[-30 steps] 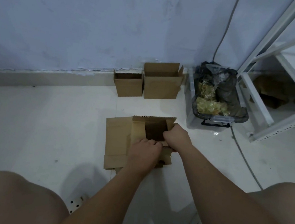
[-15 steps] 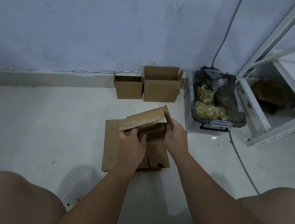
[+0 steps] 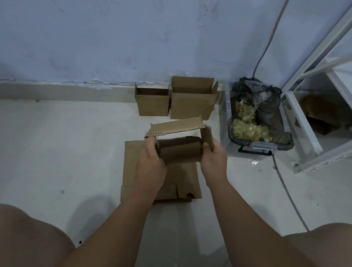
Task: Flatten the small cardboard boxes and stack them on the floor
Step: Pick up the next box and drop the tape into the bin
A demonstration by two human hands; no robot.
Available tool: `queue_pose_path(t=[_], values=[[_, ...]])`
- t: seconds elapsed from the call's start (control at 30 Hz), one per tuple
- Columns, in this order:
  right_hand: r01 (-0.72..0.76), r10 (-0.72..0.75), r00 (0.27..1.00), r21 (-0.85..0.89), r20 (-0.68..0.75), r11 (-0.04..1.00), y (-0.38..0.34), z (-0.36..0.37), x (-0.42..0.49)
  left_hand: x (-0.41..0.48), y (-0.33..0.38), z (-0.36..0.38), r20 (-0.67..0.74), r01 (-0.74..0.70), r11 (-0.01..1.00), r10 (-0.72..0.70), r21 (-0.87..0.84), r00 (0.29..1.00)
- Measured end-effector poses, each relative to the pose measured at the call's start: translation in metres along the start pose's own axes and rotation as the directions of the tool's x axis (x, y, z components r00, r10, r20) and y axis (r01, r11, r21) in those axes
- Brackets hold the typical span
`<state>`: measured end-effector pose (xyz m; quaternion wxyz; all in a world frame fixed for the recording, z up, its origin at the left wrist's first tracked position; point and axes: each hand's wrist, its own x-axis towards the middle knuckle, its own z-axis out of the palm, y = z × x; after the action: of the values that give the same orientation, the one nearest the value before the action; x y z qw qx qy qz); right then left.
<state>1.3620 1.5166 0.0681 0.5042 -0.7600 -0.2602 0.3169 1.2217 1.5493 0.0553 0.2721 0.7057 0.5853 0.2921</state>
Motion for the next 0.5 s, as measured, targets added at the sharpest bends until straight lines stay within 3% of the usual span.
queue_pose_path(t=[0.13, 0.23, 0.3, 0.37, 0.43, 0.5], values=[[-0.174, 0.183, 0.983, 0.296, -0.005, 0.939, 0.000, -0.006, 0.004, 0.003, 0.005, -0.001, -0.135, 0.059, 0.978, -0.087, -0.200, 0.987], [-0.208, 0.210, 0.977, 0.368, 0.033, 0.906, 0.003, -0.008, 0.006, 0.016, 0.007, -0.005, 0.028, 0.293, 0.848, -0.313, -0.442, 0.949], [-0.157, 0.151, 0.988, 0.283, 0.043, 0.946, 0.003, -0.007, 0.006, 0.025, 0.006, -0.008, 0.276, 0.502, 0.648, -0.423, -0.573, 0.863], [-0.054, 0.047, 0.998, 0.184, 0.045, 0.981, 0.005, -0.007, 0.006, 0.024, 0.003, -0.010, 0.468, 0.620, 0.404, -0.416, -0.673, 0.780], [0.044, -0.050, 0.997, 0.104, 0.059, 0.994, 0.007, -0.008, 0.007, 0.023, -0.001, -0.012, 0.524, 0.635, 0.177, -0.424, -0.752, 0.739], [0.043, -0.054, 0.994, 0.118, 0.093, 0.992, 0.007, -0.005, 0.007, 0.028, -0.008, -0.014, 0.569, 0.672, 0.007, -0.527, -0.740, 0.632]])
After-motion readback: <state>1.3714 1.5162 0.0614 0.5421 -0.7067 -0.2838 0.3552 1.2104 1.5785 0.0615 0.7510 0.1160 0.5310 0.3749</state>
